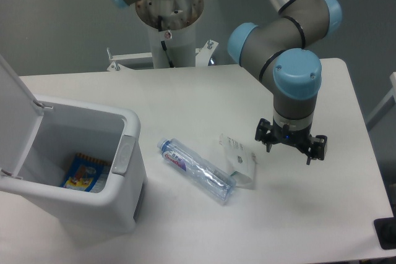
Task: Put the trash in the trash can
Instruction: 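Move the gripper over the white paper item beside the bottle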
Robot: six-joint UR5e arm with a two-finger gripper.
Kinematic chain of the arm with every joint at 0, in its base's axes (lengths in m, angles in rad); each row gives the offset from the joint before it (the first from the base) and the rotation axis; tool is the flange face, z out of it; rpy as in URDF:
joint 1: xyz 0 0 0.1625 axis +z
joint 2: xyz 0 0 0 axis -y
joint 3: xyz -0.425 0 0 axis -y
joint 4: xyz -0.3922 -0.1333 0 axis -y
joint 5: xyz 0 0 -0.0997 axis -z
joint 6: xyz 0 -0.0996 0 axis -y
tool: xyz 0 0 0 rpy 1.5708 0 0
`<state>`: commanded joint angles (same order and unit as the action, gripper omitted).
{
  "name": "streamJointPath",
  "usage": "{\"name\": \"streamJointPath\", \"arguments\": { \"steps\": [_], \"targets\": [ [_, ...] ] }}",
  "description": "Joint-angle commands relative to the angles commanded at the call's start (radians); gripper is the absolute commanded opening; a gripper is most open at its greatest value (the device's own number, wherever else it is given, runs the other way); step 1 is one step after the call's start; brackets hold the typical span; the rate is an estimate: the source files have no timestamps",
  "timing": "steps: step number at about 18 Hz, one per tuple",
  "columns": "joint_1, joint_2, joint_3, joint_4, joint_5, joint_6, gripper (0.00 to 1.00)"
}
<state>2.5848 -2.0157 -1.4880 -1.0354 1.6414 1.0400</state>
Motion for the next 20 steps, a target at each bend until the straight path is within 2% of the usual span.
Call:
{"name": "streamJointPath", "arguments": {
  "steps": [8,15,18,20],
  "targets": [
    [-0.003,0.0,0.0,0.0,-0.002,-0.02,1.0],
    [-0.049,-0.012,-0.028,-0.002,-0.008,-0.244,1.0],
    [-0.064,-0.011,-0.054,0.0,-0.012,-0.372,1.0],
    [-0.074,-0.003,-0.071,0.005,-0.014,-0.413,1.0]
  ]
}}
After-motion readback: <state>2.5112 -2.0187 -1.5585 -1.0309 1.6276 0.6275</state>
